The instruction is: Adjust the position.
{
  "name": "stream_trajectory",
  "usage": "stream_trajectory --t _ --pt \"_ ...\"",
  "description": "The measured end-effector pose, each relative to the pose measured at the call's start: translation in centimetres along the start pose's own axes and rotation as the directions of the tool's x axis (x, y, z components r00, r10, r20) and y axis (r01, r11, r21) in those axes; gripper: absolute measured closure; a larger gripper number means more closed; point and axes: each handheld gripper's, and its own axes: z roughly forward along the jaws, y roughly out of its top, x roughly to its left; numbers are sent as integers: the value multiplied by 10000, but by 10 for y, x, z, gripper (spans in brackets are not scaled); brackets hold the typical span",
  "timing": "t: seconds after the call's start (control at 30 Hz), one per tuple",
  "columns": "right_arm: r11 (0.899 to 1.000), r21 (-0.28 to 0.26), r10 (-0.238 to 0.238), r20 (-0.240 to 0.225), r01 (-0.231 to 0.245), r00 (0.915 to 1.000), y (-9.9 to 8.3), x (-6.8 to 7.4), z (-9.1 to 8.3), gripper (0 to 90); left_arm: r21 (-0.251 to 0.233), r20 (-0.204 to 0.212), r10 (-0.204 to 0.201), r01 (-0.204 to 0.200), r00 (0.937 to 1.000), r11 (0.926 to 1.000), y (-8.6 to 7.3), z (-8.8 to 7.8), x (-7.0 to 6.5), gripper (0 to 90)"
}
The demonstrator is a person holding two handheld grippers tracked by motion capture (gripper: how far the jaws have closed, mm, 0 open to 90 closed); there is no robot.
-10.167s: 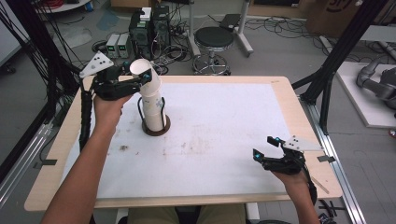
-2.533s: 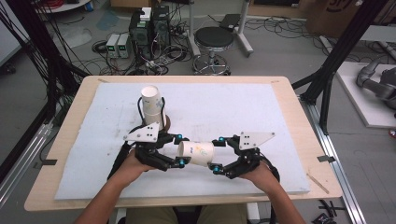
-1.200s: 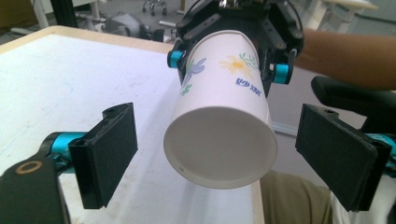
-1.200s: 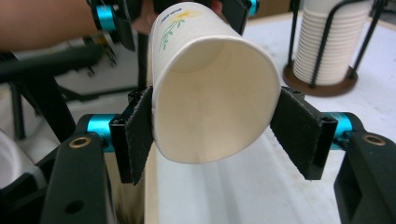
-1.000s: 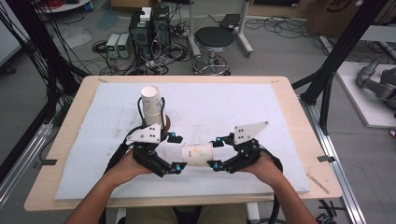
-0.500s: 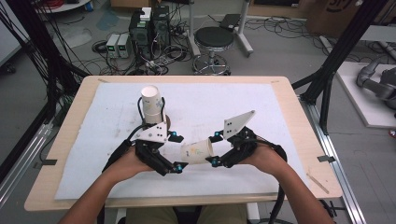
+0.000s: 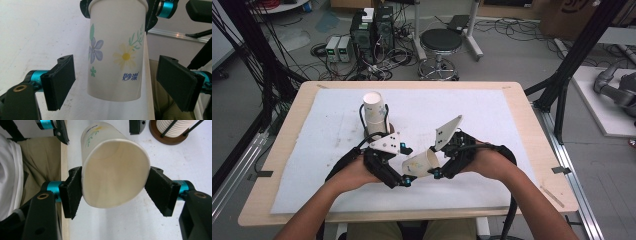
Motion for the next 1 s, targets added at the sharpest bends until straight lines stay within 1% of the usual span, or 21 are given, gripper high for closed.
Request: stream_trajectory --t 0.1,0.17,0.23,0.3,0.4,0.43,0.5,0.57,0.6,0.63,0.67,0.73,0.8,0.83,0.87,0.93,1.0 --pt "9995 304 -129 -8 129 9999 5 0 2 326 82 9 12 -12 10000 10000 1 2 0 166" --pt "9985 529 -167 -21 168 9999 9 1 2 326 178 49 -49 48 10000 9998 1 4 1 169" --pt "9974 704 -155 -75 160 9999 12 2 3 326 264 159 -74 70 9998 9996 1 6 1 183" --pt "9967 776 -236 -2 235 9997 13 1 3 326 307 172 -80 74 9998 9995 1 7 1 184" --pt "9945 1019 -252 -90 260 9996 16 2 5 326 414 250 -82 71 9997 9991 1 10 1 189" --pt "9942 1030 -287 -95 295 9995 16 2 6 326 514 302 -62 47 9995 9987 1 11 1 192" --pt "9928 1153 -307 -98 316 9995 17 3 7 326 552 340 -121 102 9993 9984 1 12 0 202" --pt "9911 1285 -347 -92 356 9994 17 3 9 325 725 429 -130 98 9990 9973 1 15 1 215" --pt "9904 1335 -349 -89 357 9994 17 3 10 325 803 470 -79 41 9989 9968 1 17 1 227" --pt "9897 1394 -303 -134 319 9994 17 4 11 325 803 470 -79 41 9989 9968 1 17 1 235" --pt "9889 1428 -388 -147 405 9991 17 4 11 325 848 556 -158 110 9983 9963 2 18 1 243" --pt "9878 1499 -393 -164 413 9991 18 4 13 325 967 573 -118 62 9983 9953 2 22 0 246" --pt "9868 1571 -364 -260 401 9990 18 5 14 326 1043 623 -68 3 9980 9945 3 23 1 270" --pt "9866 1567 -407 -281 446 9988 18 5 15 326 1029 632 -142 77 9979 9947 3 25 1 276" --pt "9860 1599 -433 -286 474 9987 18 6 15 326 1098 655 -70 -2 9978 9940 3 25 1 285" --pt "9847 1676 -439 -293 482 9986 18 7 15 326 1140 672 -108 31 9977 9935 3 26 1 322" --pt "9840 1689 -514 -348 566 9981 19 8 16 325 1257 788 -110 10 9968 9921 3 30 1 348"
